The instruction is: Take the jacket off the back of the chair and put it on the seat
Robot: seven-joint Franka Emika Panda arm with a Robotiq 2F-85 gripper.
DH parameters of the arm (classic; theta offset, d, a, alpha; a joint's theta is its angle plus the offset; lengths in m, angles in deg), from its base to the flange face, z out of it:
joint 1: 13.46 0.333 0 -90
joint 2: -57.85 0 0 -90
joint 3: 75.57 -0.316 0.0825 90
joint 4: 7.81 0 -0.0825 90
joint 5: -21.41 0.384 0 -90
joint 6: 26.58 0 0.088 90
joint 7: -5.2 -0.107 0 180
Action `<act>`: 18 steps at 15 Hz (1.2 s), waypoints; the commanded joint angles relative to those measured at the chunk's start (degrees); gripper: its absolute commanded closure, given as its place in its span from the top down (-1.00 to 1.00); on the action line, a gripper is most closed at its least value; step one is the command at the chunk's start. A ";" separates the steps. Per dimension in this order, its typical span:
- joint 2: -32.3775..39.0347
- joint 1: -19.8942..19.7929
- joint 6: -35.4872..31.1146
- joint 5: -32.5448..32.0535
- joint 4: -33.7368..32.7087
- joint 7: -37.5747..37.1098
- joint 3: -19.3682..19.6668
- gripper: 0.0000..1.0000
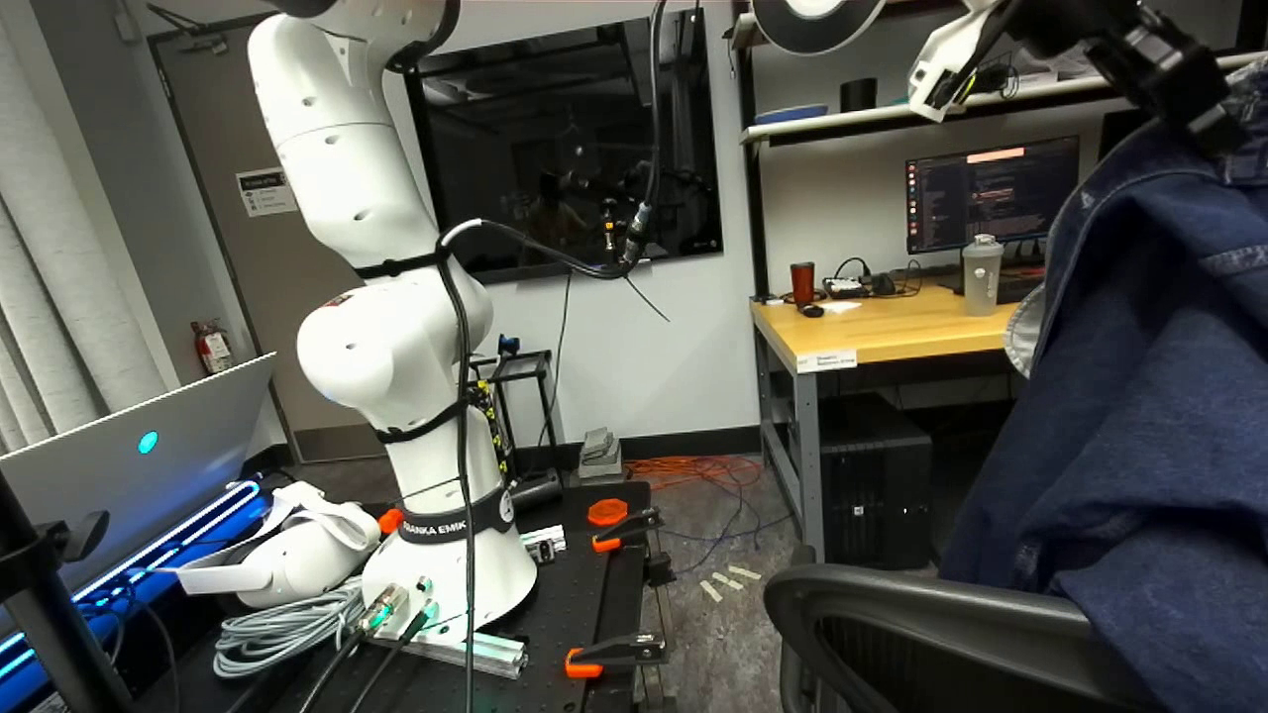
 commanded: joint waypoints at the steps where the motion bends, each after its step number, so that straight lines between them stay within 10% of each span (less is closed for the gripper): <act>1: -1.63 2.15 0.11 2.37 -3.13 2.68 -0.17 -0.92; 18: 6.19 5.86 36.27 3.02 -30.40 8.34 -3.97 -0.92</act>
